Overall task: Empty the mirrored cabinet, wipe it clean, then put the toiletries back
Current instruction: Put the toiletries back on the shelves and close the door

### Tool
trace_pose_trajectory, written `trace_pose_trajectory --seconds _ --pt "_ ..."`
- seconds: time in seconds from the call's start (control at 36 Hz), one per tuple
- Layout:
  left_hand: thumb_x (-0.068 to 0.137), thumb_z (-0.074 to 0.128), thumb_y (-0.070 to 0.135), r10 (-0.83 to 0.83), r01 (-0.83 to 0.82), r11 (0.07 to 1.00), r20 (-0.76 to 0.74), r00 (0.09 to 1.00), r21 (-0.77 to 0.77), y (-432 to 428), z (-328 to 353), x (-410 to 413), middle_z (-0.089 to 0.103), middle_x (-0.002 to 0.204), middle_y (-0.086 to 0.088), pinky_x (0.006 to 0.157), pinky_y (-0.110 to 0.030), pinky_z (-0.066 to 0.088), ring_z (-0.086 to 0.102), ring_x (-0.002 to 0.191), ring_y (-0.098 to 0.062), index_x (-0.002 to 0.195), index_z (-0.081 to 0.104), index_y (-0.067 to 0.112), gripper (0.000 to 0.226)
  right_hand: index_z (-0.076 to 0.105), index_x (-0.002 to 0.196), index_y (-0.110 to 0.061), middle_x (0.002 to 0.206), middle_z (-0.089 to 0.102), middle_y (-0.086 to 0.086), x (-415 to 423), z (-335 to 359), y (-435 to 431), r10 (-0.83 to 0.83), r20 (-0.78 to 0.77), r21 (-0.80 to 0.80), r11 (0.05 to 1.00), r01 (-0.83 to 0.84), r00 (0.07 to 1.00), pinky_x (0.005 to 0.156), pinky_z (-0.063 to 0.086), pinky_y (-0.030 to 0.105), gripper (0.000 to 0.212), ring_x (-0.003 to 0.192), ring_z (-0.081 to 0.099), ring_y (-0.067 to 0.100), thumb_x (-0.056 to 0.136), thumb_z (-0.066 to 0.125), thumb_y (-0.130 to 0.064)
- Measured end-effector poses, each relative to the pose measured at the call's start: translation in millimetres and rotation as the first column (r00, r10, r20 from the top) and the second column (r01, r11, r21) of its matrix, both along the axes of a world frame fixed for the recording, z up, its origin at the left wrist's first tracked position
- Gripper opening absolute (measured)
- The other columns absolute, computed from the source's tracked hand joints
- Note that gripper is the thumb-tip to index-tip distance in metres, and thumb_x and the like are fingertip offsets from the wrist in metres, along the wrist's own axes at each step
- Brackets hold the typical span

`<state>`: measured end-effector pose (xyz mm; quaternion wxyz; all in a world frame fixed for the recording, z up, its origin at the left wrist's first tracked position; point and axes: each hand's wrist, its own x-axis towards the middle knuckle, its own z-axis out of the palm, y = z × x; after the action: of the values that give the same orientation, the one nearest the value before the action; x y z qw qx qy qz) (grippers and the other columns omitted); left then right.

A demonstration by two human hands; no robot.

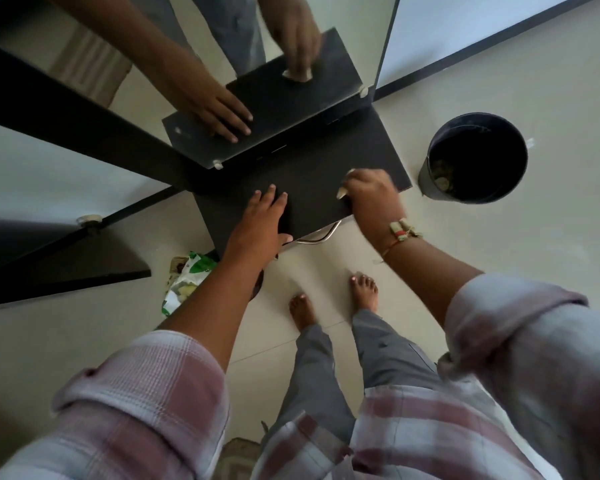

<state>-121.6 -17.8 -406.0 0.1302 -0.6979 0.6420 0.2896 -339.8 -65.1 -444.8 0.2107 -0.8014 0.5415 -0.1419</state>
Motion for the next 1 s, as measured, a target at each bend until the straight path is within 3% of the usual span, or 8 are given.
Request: trace_pose_trajectory --seconds 0.08,0.25,0.39,0.5,0.58,0.78,0.92,1.0 --pt "0.088 0.068 0.03 -0.008 0.007 1.0 0.022 1.0 0.009 12.0 -0.6 13.0 0.001 0.162 0.005 0.118 -0.046 0.024 0.0 0.149 -0.023 0.153 0.014 0.025 0.085 0.071 0.098 -0.016 0.104 0.066 0.004 39.4 3.2 43.3 0.168 0.06 0.035 0.985 -0.17 0.984 0.085 0.047 0.033 0.033 0.094 0.058 0.023 0.087 0.044 -0.001" --pt "0.088 0.068 0.028 -0.061 0.06 0.998 0.035 0.998 0.035 32.0 0.7 31.8 0.005 0.162 0.004 0.118 -0.043 0.024 0.004 0.149 -0.024 0.153 0.016 0.024 0.083 0.069 0.106 -0.014 0.115 0.062 0.006 69.3 1.4 104.8 0.362 0.034 0.229 0.905 -0.36 0.932 0.09 0.053 0.034 0.028 0.105 0.059 0.025 0.084 0.06 0.0" --pt "0.091 0.064 0.022 -0.046 0.046 0.999 -0.032 0.998 0.003 44.3 17.0 30.5 0.031 0.155 -0.003 0.113 -0.039 0.034 0.03 0.141 -0.025 0.147 0.034 0.018 0.064 0.07 0.102 -0.013 0.106 0.065 0.007 62.0 13.8 116.0 0.03 0.056 0.26 0.965 -0.044 0.998 0.082 0.054 0.03 0.024 0.095 0.061 0.023 0.086 0.058 0.001" --pt "0.094 0.057 0.021 0.081 -0.084 0.996 -0.13 0.988 -0.019 49.5 40.7 18.3 0.064 0.114 -0.009 0.083 -0.039 0.052 0.06 0.101 -0.026 0.116 0.061 0.017 0.023 0.065 0.1 -0.013 0.095 0.066 0.006 63.1 41.3 111.3 -0.208 0.114 0.373 0.915 0.152 0.971 0.075 0.054 0.032 0.014 0.084 0.061 0.021 0.092 0.053 -0.011" --pt "0.096 0.052 0.027 0.156 -0.167 0.985 -0.208 0.966 -0.04 55.4 55.8 8.9 0.067 0.09 -0.004 0.067 -0.037 0.053 0.061 0.078 -0.02 0.089 0.062 0.023 0.012 0.063 0.099 -0.017 0.09 0.066 0.001 63.5 60.4 108.3 -0.396 0.172 0.498 0.825 0.267 0.902 0.076 0.055 0.035 0.013 0.08 0.061 0.017 0.095 0.053 -0.026" --pt "0.093 0.061 0.023 0.392 -0.398 0.911 -0.538 0.746 0.111 63.6 93.6 -12.6 0.067 0.106 0.004 0.072 -0.033 0.057 0.064 0.092 -0.012 0.112 0.062 0.023 0.02 0.061 0.096 -0.022 0.092 0.067 -0.001 62.9 100.1 105.1 -0.621 0.247 0.692 0.65 0.314 0.744 0.079 0.059 0.038 0.014 0.086 0.067 0.015 0.088 0.065 -0.033" --pt "0.09 0.068 0.02 0.494 -0.481 0.847 -0.669 0.555 0.227 70.4 115.7 -28.8 0.069 0.097 0.004 0.048 -0.01 0.046 0.064 0.081 -0.001 0.107 0.066 0.019 0.017 0.064 0.097 -0.016 0.089 0.068 0.004 51.3 135.7 112.0 -0.683 0.31 0.752 0.602 0.268 0.662 0.066 0.057 0.019 0.014 0.082 0.068 0.013 0.087 0.07 -0.024" --pt "0.086 0.072 0.015 0.518 -0.51 0.828 -0.671 0.531 0.235 69.8 118.4 -37.8 0.072 0.095 0.002 0.065 -0.017 0.054 0.068 0.089 -0.009 0.097 0.069 0.02 0.012 0.07 0.094 -0.016 0.09 0.07 0.006 39.2 146.1 112.7 -0.697 0.317 0.779 0.578 0.242 0.644 0.076 0.06 0.029 0.01 0.088 0.068 0.019 0.088 0.067 -0.024"
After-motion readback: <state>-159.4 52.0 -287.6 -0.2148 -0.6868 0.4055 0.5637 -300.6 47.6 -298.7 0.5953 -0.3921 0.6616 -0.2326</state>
